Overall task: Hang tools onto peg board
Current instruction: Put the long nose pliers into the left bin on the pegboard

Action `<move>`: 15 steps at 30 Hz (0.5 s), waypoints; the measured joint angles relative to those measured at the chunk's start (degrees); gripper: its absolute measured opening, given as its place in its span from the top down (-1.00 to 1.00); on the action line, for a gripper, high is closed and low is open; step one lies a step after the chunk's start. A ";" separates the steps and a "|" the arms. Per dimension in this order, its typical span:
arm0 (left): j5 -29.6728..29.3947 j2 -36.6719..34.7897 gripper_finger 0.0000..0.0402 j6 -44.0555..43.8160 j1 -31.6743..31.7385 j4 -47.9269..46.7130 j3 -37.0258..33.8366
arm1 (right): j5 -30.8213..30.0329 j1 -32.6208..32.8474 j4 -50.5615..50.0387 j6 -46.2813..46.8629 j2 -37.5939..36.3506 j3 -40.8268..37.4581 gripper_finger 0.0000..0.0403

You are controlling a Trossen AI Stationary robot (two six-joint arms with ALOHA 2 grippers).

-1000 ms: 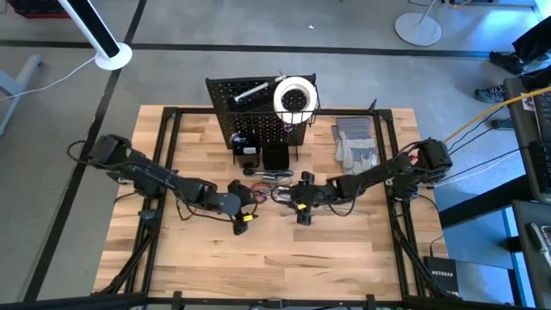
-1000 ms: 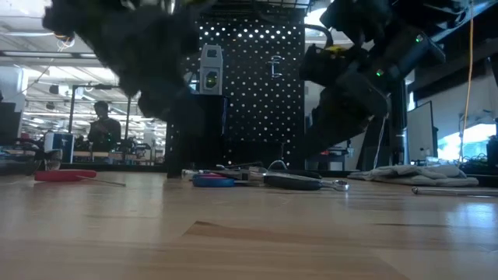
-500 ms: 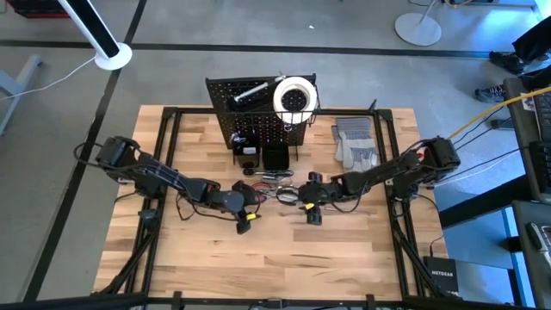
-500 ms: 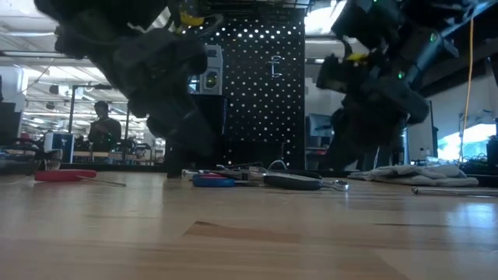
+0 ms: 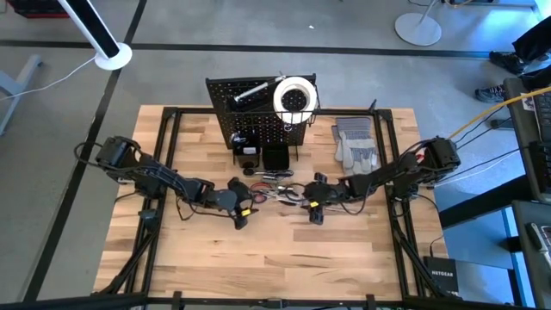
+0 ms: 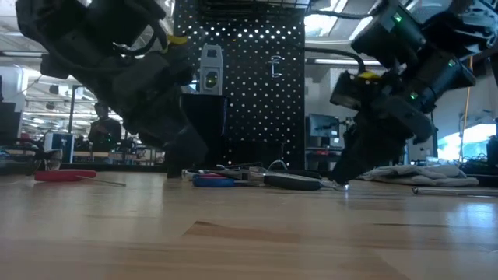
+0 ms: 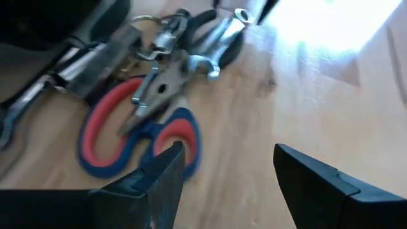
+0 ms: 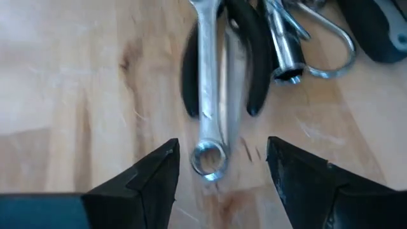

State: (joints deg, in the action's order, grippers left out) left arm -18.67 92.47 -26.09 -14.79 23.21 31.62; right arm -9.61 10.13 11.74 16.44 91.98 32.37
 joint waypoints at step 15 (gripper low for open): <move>-0.45 5.77 -0.12 -0.40 -0.15 3.94 0.09 | -2.62 0.05 18.58 -3.27 6.68 -6.06 -0.17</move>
State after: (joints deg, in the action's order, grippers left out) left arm -19.12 98.23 -26.48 -14.94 27.15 31.70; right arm -12.23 10.17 30.32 13.17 98.67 26.30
